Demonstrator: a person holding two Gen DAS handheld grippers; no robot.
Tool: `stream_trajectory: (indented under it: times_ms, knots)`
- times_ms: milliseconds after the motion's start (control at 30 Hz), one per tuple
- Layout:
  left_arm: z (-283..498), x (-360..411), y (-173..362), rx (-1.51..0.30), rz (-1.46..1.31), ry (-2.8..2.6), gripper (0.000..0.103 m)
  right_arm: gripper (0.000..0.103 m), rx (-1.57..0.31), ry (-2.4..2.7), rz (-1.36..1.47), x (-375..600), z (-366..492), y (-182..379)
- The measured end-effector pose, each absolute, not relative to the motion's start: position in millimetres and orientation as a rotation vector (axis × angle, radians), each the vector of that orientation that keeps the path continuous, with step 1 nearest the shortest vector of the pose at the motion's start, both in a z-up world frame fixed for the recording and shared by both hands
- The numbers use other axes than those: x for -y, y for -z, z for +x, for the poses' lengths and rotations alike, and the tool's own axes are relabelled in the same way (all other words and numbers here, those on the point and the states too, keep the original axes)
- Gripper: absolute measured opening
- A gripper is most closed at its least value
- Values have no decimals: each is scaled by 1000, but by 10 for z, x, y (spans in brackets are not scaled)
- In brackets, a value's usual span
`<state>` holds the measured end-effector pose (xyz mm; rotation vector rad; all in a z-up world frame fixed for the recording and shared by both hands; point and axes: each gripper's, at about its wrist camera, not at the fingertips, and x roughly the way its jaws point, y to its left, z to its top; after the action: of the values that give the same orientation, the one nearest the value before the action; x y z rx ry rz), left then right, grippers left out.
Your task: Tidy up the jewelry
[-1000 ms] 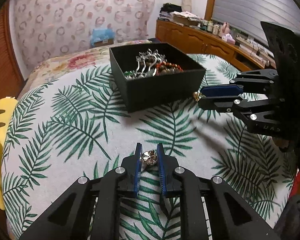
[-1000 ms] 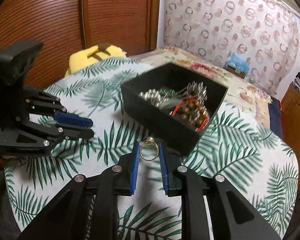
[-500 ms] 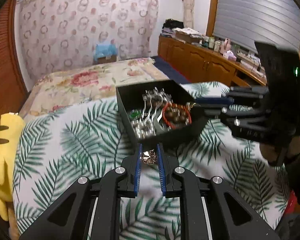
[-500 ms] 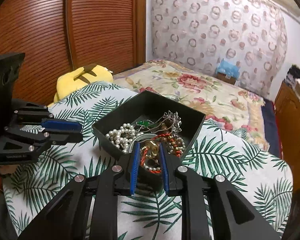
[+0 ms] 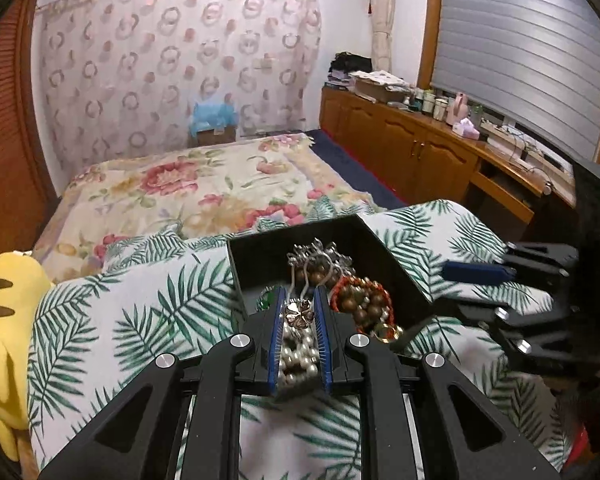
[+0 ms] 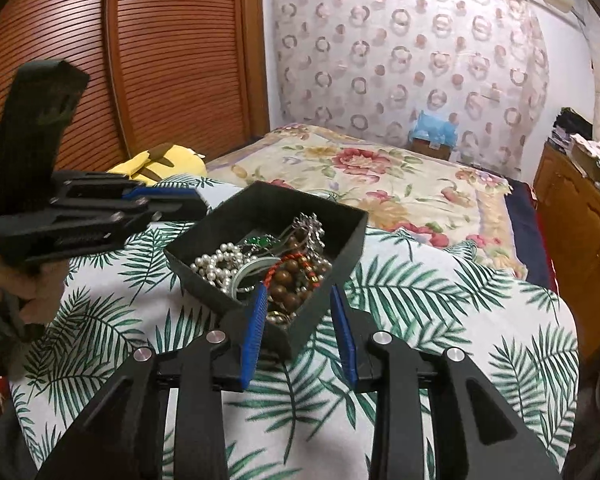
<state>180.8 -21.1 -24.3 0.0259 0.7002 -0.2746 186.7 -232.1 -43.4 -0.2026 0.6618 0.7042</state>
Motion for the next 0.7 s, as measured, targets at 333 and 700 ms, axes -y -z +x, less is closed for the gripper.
stream_trajectory:
  times_ms: [333, 700]
  knots:
    - [1925, 254, 261, -714, 29, 216, 29, 35, -665, -661, -186, 2507, 1719, 498]
    - [1601, 210, 192, -681, 18, 146, 80, 60, -640, -609, -136, 2614, 1499, 423]
